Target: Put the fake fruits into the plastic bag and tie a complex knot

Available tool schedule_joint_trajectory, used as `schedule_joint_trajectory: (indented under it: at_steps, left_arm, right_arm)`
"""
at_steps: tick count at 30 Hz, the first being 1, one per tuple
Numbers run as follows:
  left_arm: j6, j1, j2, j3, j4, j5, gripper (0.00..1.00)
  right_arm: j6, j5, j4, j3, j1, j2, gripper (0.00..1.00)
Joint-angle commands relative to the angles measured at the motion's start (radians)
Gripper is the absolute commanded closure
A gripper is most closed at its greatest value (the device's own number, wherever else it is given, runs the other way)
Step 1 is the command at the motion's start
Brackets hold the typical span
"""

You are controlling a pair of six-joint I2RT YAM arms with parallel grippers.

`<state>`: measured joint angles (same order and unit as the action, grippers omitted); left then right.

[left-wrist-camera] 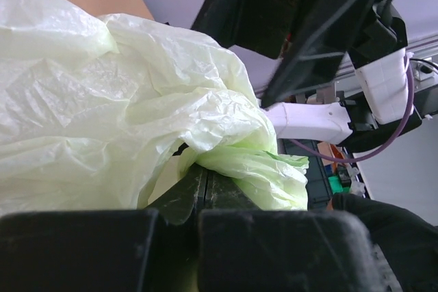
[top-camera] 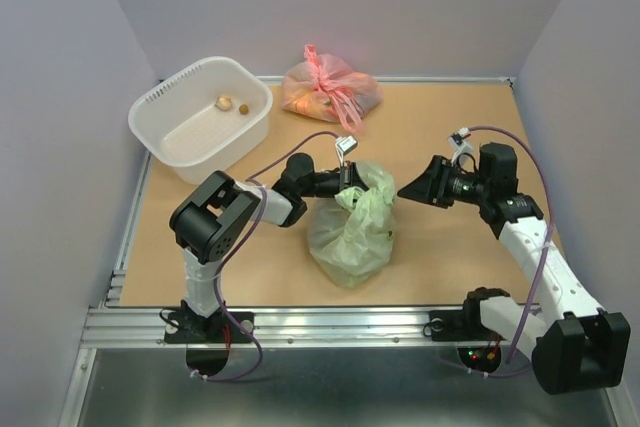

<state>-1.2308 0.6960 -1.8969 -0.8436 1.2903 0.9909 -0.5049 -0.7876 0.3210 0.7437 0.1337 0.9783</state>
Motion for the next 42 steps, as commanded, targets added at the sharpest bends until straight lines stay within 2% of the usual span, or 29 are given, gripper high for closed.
schedule_joint_trajectory:
  at_steps: [1,3,5,9,14,17,19,20,23,29,35,38,42]
  left_arm:
    - [0.028,-0.007,0.070,0.008,0.172,0.011,1.00]
    - [0.030,-0.007,0.073,0.011,0.167,0.011,1.00]
    - [0.033,-0.007,0.076,0.011,0.167,0.011,1.00]
    - [0.037,-0.006,0.073,0.008,0.161,0.009,1.00]
    - [0.031,-0.004,0.064,0.003,0.164,0.012,1.00]
    - [0.033,0.003,0.061,-0.002,0.164,0.014,1.00]
    - [0.036,0.013,0.056,-0.006,0.162,0.018,1.00]
    - [0.037,0.016,0.056,-0.006,0.164,0.020,1.00]
    - [0.042,0.028,0.047,-0.008,0.164,0.031,1.00]
    - [0.024,0.056,0.021,-0.012,0.219,0.055,1.00]
    - [0.020,0.071,0.009,0.000,0.250,0.069,1.00]
    - [0.037,0.077,0.005,0.018,0.219,0.057,1.00]
    - [0.051,0.076,-0.004,0.025,0.201,0.042,1.00]
  right_arm:
    - [0.012,-0.091,0.033,0.032,-0.069,0.017,0.47]
    - [0.017,-0.151,0.032,0.033,-0.069,0.020,0.56]
    - [0.025,-0.205,0.027,0.019,-0.069,0.031,0.57]
    - [0.037,-0.279,0.004,-0.017,-0.066,0.078,0.48]
    - [0.049,-0.271,-0.037,-0.035,-0.025,0.148,0.43]
    - [-0.038,-0.230,-0.163,-0.056,0.023,0.157,0.30]
    - [-0.116,-0.194,-0.285,-0.075,0.072,0.166,0.27]
    - [-0.138,-0.184,-0.359,-0.079,0.086,0.171,0.22]
    - [-0.178,-0.157,-0.440,-0.076,0.119,0.210,0.18]
    - [-0.202,-0.144,-0.536,-0.030,0.136,0.321,0.18]
    - [-0.316,-0.122,-0.741,-0.021,0.168,0.402,0.15]
    - [-0.320,-0.102,-0.754,0.006,0.193,0.422,0.15]
    - [-0.301,-0.093,-0.740,0.000,0.234,0.413,0.08]
